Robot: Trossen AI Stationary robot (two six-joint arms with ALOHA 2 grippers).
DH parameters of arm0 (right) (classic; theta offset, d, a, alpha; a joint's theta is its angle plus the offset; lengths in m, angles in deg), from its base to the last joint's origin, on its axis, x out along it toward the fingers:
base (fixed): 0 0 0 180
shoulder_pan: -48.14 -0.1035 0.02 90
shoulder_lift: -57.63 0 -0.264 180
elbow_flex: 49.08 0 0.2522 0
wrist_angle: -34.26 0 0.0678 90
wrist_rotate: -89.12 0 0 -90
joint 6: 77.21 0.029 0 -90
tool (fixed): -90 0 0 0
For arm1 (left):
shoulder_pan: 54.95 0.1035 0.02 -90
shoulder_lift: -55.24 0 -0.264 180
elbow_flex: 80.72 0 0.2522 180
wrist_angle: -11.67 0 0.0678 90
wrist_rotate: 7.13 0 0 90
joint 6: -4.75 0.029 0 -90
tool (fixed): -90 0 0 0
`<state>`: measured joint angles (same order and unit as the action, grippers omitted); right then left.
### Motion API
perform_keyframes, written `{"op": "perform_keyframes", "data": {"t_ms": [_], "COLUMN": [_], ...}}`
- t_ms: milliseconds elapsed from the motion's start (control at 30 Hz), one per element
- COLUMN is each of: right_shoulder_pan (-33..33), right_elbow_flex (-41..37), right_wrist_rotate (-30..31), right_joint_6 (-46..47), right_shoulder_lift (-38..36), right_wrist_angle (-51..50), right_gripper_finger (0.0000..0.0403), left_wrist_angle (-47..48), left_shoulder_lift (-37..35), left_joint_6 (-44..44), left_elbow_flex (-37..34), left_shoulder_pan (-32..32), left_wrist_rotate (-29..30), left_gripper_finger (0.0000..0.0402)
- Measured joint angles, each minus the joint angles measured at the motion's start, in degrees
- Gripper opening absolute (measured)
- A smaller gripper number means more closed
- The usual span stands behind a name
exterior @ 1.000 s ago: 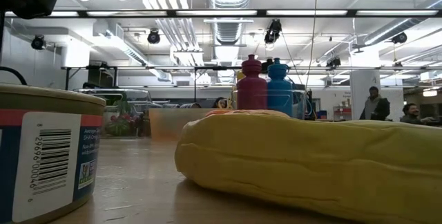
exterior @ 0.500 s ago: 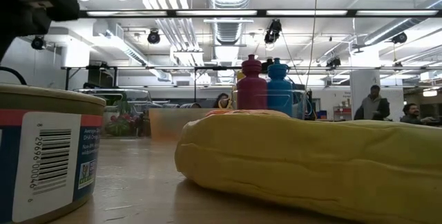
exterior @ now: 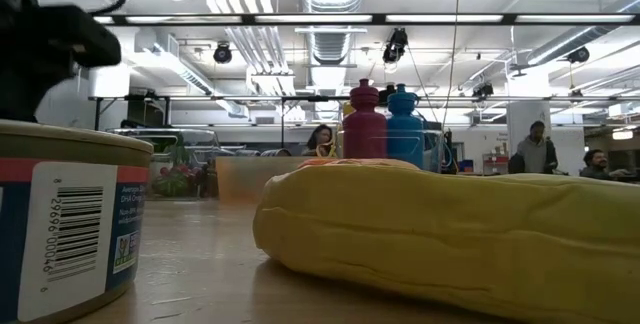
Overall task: Pick & Place Food Item
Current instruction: Put the kiwi into the left transparent bin
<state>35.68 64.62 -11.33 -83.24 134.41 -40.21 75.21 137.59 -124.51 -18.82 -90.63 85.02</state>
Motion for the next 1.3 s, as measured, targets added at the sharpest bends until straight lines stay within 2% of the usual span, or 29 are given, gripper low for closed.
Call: {"op": "perform_keyframes", "data": {"t_ms": [267, 467, 767, 1300], "right_shoulder_pan": [0.01, 0.01, 0.01, 0.01], "right_elbow_flex": [0.0, 0.0, 0.0, 0.0], "right_wrist_rotate": [0.0, -0.02, 0.0, -0.01], "right_joint_6": [-0.03, -0.09, -0.08, -0.02], "right_shoulder_lift": [0.0, 0.0, 0.01, 0.01], "right_wrist_angle": [0.0, 0.0, 0.0, 0.01], "right_gripper_finger": [0.0043, 0.0043, 0.0043, 0.0043], "left_wrist_angle": [-10.14, -9.75, -8.77, -8.23], "left_shoulder_lift": [-0.35, -0.27, -1.34, -1.51], "left_joint_6": [0.43, 0.4, 0.19, 0.4], "left_elbow_flex": [-6.68, -6.58, -7.08, -7.24], "left_shoulder_pan": [1.62, 1.64, 1.75, 1.71], "left_wrist_rotate": [-0.28, -0.25, -0.7, -0.44], "left_gripper_finger": [0.021, 0.0213, 0.0249, 0.0235]}}
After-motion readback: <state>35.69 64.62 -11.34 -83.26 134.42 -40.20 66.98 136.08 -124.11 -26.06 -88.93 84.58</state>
